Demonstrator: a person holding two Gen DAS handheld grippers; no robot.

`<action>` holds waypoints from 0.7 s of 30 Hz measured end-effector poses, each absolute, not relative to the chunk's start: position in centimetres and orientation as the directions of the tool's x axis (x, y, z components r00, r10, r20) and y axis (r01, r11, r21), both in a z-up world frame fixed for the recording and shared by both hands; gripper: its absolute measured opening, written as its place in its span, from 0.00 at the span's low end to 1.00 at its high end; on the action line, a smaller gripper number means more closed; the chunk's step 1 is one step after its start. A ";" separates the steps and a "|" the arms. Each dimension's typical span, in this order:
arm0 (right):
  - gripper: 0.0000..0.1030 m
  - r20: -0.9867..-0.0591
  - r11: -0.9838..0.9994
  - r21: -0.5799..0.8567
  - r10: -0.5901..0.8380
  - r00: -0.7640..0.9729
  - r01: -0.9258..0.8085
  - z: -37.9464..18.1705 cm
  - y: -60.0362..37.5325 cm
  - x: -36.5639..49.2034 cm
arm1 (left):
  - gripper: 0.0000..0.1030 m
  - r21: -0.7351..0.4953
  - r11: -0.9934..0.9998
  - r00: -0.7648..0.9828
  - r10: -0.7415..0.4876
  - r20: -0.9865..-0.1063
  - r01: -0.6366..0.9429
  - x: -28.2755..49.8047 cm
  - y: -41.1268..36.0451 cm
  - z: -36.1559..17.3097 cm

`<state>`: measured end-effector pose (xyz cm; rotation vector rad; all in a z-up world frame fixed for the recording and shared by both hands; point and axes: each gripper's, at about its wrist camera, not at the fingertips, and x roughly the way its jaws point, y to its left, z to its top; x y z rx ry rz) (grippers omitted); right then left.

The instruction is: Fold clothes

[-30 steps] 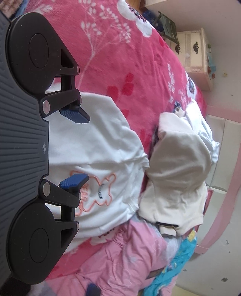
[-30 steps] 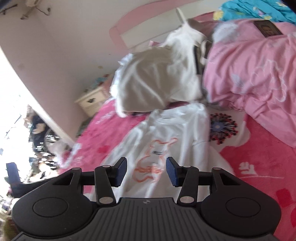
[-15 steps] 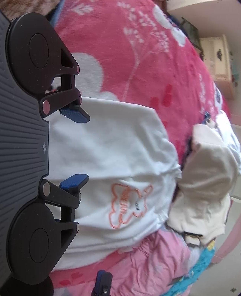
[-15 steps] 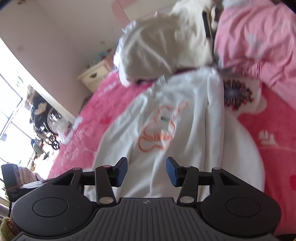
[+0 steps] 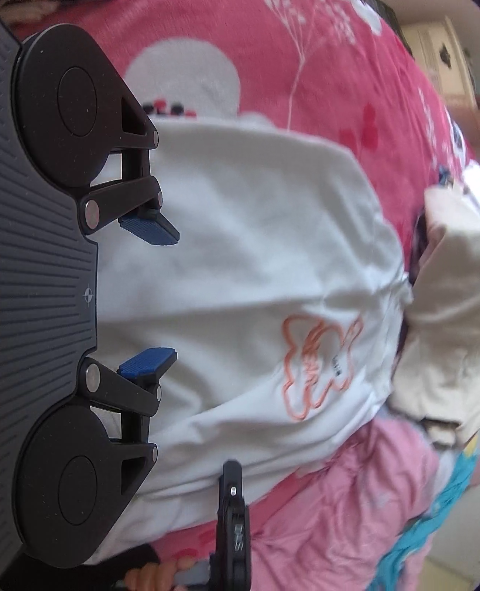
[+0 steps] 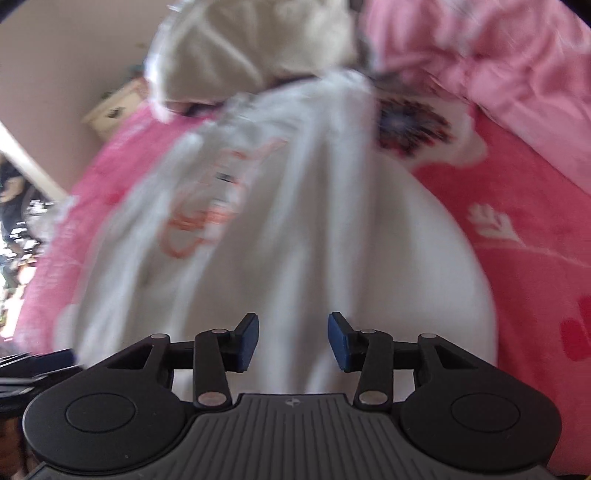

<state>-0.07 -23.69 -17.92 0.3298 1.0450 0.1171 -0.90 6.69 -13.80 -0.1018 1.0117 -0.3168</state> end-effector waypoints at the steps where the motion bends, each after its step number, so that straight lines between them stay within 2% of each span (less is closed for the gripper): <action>1: 0.40 -0.826 0.939 0.335 0.256 0.503 0.073 -18.4 -24.0 -0.2 | 0.59 -0.214 0.950 0.487 -0.301 -0.820 0.227 -0.8 6.2 -14.2; 4: 0.40 -0.817 0.932 0.353 0.265 0.512 0.081 -19.0 -24.6 -0.5 | 0.53 -0.136 0.950 0.479 -0.261 -0.838 0.281 -0.7 4.5 -15.5; 6: 0.40 -0.816 0.934 0.350 0.266 0.514 0.072 -19.0 -24.6 -0.7 | 0.43 -0.074 0.950 0.491 -0.222 -0.842 0.303 -0.7 3.8 -16.1; 7: 0.40 -0.814 0.934 0.351 0.268 0.515 0.070 -19.0 -24.6 -0.8 | 0.42 -0.061 0.950 0.496 -0.213 -0.842 0.305 -0.7 3.7 -16.2; 12: 0.40 -0.807 0.932 0.356 0.273 0.524 0.063 -19.1 -24.7 -1.0 | 0.28 -0.078 0.953 0.503 -0.223 -0.835 0.292 -0.8 4.1 -15.8; 19: 0.40 -0.801 0.928 0.367 0.280 0.529 0.065 -19.1 -24.3 -0.7 | 0.28 -0.109 0.960 0.542 -0.237 -0.806 0.257 -0.9 4.6 -14.0; 21: 0.40 -0.801 0.928 0.366 0.278 0.530 0.066 -19.1 -24.2 -0.7 | 0.31 -0.127 0.961 0.548 -0.246 -0.800 0.247 -0.5 4.7 -13.8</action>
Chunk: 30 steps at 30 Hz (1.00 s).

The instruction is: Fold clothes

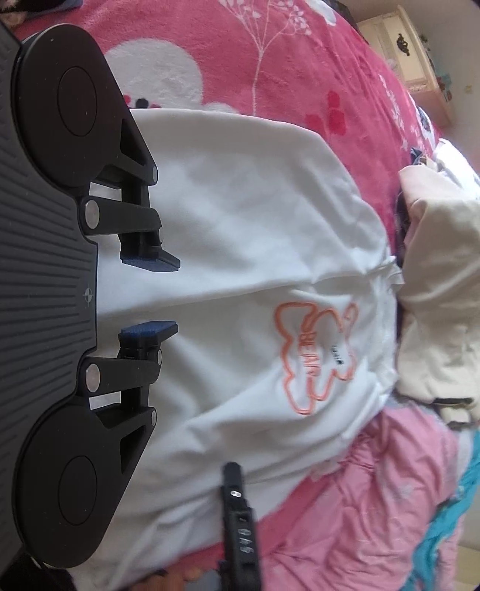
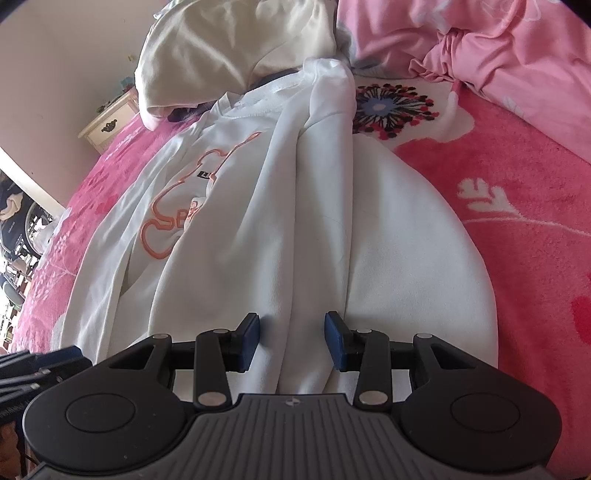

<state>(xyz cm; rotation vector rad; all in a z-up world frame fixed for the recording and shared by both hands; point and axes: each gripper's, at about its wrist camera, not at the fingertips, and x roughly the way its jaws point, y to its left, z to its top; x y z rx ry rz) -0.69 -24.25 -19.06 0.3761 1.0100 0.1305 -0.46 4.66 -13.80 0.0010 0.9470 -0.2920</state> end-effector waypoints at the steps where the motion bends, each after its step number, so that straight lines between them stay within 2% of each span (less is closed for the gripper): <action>1: 0.40 -0.801 0.929 0.364 0.276 0.531 0.065 -19.1 -24.2 -0.7 | 0.32 -0.122 0.963 0.548 -0.239 -0.802 0.242 -0.1 4.5 -13.9; 3: 0.40 -0.801 0.930 0.361 0.274 0.533 0.065 -19.1 -24.1 -0.7 | 0.35 -0.096 0.967 0.543 -0.213 -0.812 0.237 0.6 4.0 -14.5; 7: 0.40 -0.799 0.930 0.361 0.273 0.536 0.065 -19.1 -24.1 -0.8 | 0.32 -0.042 0.976 0.531 -0.152 -0.834 0.214 1.6 3.3 -16.7; 9: 0.40 -0.798 0.930 0.362 0.274 0.536 0.065 -19.1 -24.1 -0.8 | 0.18 -0.046 0.982 0.546 -0.142 -0.826 0.185 1.6 3.7 -16.9; 12: 0.40 -0.798 0.931 0.361 0.277 0.535 0.057 -19.3 -24.9 -0.7 | 0.03 -0.091 0.987 0.576 -0.151 -0.803 0.132 1.2 5.0 -15.9; 18: 0.41 -0.799 0.933 0.355 0.272 0.537 0.056 -19.3 -24.7 -0.7 | 0.00 -0.120 0.992 0.658 -0.111 -0.744 0.031 1.0 8.1 -13.0; 23: 0.41 -0.798 0.932 0.358 0.272 0.537 0.060 -19.2 -24.5 -0.8 | 0.00 -0.157 0.983 0.738 -0.039 -0.673 -0.091 3.0 12.9 -8.4; 25: 0.41 -0.799 0.932 0.357 0.271 0.537 0.060 -19.2 -24.4 -0.8 | 0.00 -0.161 0.975 0.769 0.014 -0.640 -0.151 4.4 15.9 -5.9; 30: 0.41 -0.798 0.929 0.364 0.276 0.536 0.065 -19.2 -24.4 -0.8 | 0.00 -0.065 0.946 0.826 0.241 -0.510 -0.316 8.9 22.6 0.4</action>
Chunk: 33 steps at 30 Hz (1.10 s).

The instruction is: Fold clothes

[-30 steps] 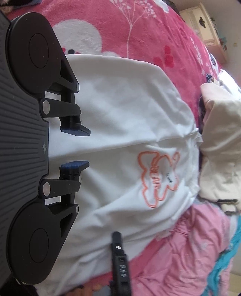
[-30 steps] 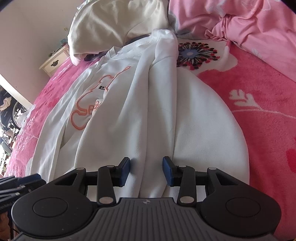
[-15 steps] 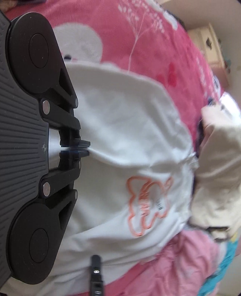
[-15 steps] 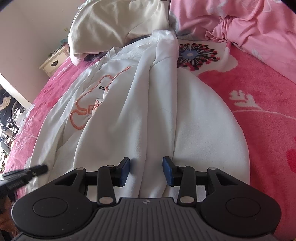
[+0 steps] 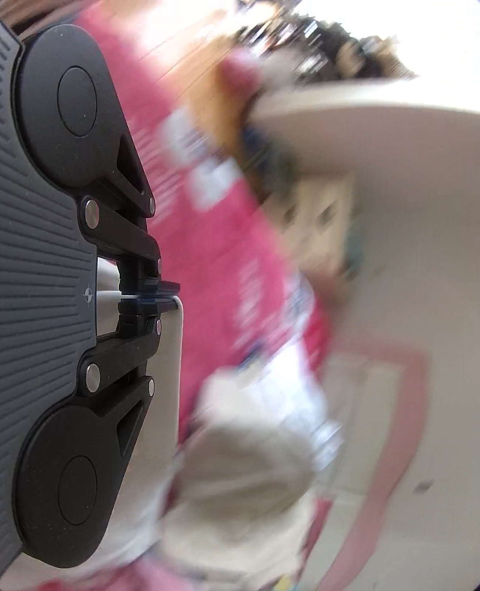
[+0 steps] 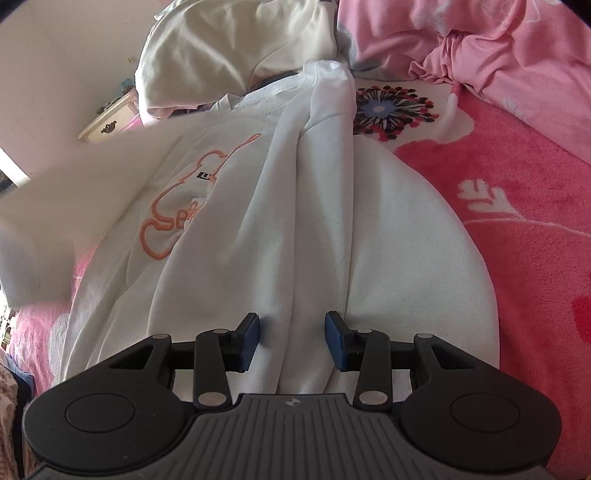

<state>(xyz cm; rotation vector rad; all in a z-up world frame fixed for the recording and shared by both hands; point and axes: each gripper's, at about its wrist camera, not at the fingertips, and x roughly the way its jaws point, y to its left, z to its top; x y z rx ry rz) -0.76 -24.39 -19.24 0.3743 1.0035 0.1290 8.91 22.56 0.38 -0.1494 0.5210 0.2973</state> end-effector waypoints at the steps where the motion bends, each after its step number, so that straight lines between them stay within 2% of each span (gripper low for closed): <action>1: 0.41 -0.798 0.929 0.364 0.275 0.536 0.065 -19.3 -24.4 -0.7 | 0.00 -0.045 0.933 0.818 0.290 -0.496 -0.358 10.1 23.8 1.1; 4: 0.41 -0.799 0.932 0.358 0.271 0.536 0.063 -19.3 -24.2 -0.7 | 0.03 0.031 0.875 0.752 0.433 -0.497 -0.483 14.4 27.8 1.6; 6: 0.41 -0.800 0.932 0.357 0.270 0.536 0.063 -19.3 -24.2 -0.6 | 0.18 0.096 0.856 0.672 0.463 -0.579 -0.508 17.4 30.0 -0.7; 7: 0.41 -0.800 0.932 0.358 0.270 0.536 0.063 -19.3 -24.2 -0.6 | 0.20 0.106 0.843 0.630 0.471 -0.618 -0.527 18.4 30.6 -2.0; 10: 0.41 -0.796 0.927 0.368 0.278 0.537 0.065 -19.3 -24.4 -0.6 | 0.24 0.082 0.823 0.591 0.468 -0.657 -0.561 18.8 31.5 -4.6; 12: 0.41 -0.794 0.925 0.375 0.283 0.537 0.067 -19.4 -24.5 -0.6 | 0.35 0.032 0.823 0.611 0.446 -0.654 -0.567 18.0 31.6 -5.5; 15: 0.41 -0.794 0.925 0.374 0.285 0.537 0.063 -19.4 -24.5 -0.5 | 0.35 -0.012 0.836 0.637 0.409 -0.653 -0.549 17.1 31.1 -5.2; 19: 0.41 -0.791 0.923 0.380 0.289 0.539 0.062 -19.4 -24.5 -0.6 | 0.37 -0.028 0.918 0.720 0.292 -0.630 -0.396 15.0 27.2 -3.1; 23: 0.41 -0.790 0.923 0.379 0.290 0.541 0.059 -19.3 -24.5 -0.7 | 0.48 -0.017 0.986 0.736 0.113 -0.668 -0.166 10.9 19.9 -2.8; 27: 0.41 -0.787 0.928 0.370 0.283 0.549 0.052 -18.8 -24.5 -0.9 | 0.51 -0.019 0.999 0.698 -0.032 -0.715 0.027 5.6 13.0 -5.1; 33: 0.44 -0.794 0.929 0.359 0.257 0.551 0.084 -17.6 -24.9 -2.0 | 0.51 -0.045 0.986 0.613 -0.134 -0.779 0.158 -0.5 7.6 -10.0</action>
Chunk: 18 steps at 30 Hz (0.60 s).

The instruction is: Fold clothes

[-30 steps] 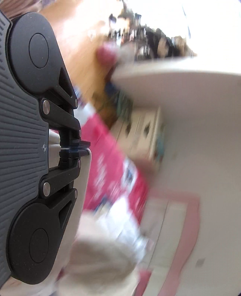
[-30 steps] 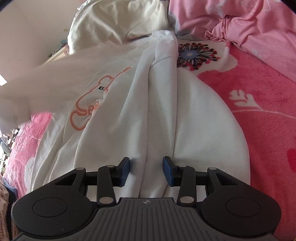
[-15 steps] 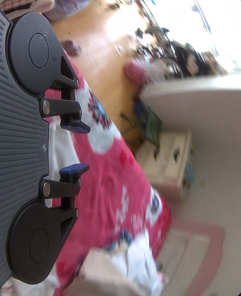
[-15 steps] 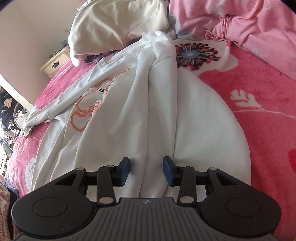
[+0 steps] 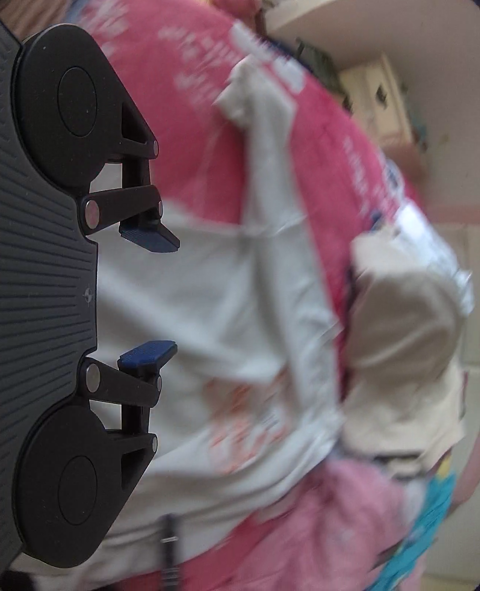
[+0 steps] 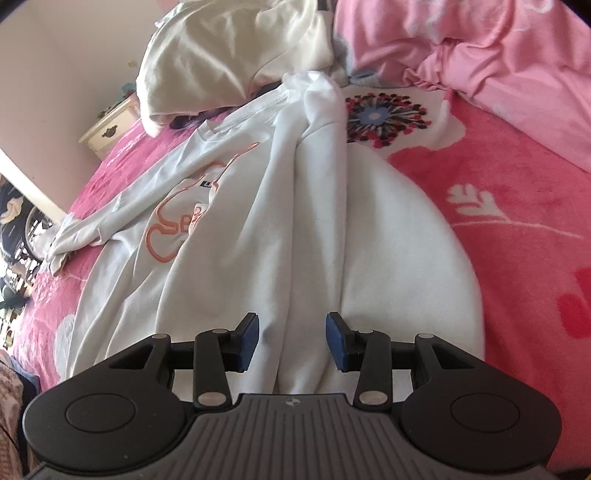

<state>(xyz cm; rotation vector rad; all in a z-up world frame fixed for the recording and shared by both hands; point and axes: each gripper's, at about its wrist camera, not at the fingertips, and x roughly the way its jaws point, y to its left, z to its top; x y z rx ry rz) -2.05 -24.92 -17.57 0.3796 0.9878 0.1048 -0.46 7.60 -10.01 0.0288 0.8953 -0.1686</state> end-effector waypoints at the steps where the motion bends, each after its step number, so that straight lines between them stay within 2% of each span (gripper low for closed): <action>1: 0.45 -0.793 0.931 0.354 0.247 0.557 0.090 -17.2 -25.0 -2.3 | 0.51 -0.051 0.984 0.599 -0.145 -0.787 0.171 -1.1 7.2 -10.8; 4: 0.48 -0.798 0.938 0.328 0.213 0.564 0.110 -16.8 -25.3 -3.0 | 0.51 -0.026 0.981 0.560 -0.130 -0.818 0.190 -2.2 6.1 -13.0; 8: 0.48 -0.832 0.954 0.278 0.184 0.524 0.107 -17.7 -24.8 -2.9 | 0.51 0.042 0.980 0.520 -0.067 -0.852 0.194 -3.0 4.6 -15.4; 12: 0.47 -0.848 0.969 0.229 0.149 0.508 0.097 -18.6 -24.2 -2.7 | 0.51 0.050 0.983 0.514 -0.049 -0.857 0.178 -2.9 4.6 -16.5; 14: 0.41 -0.850 0.973 0.210 0.133 0.510 0.097 -18.7 -24.0 -2.7 | 0.51 0.036 0.986 0.508 -0.052 -0.860 0.161 -2.9 4.9 -16.8; 18: 0.16 -0.848 0.978 0.183 0.106 0.519 0.099 -18.7 -24.4 -2.9 | 0.52 0.008 0.990 0.505 -0.064 -0.861 0.138 -3.0 5.1 -17.2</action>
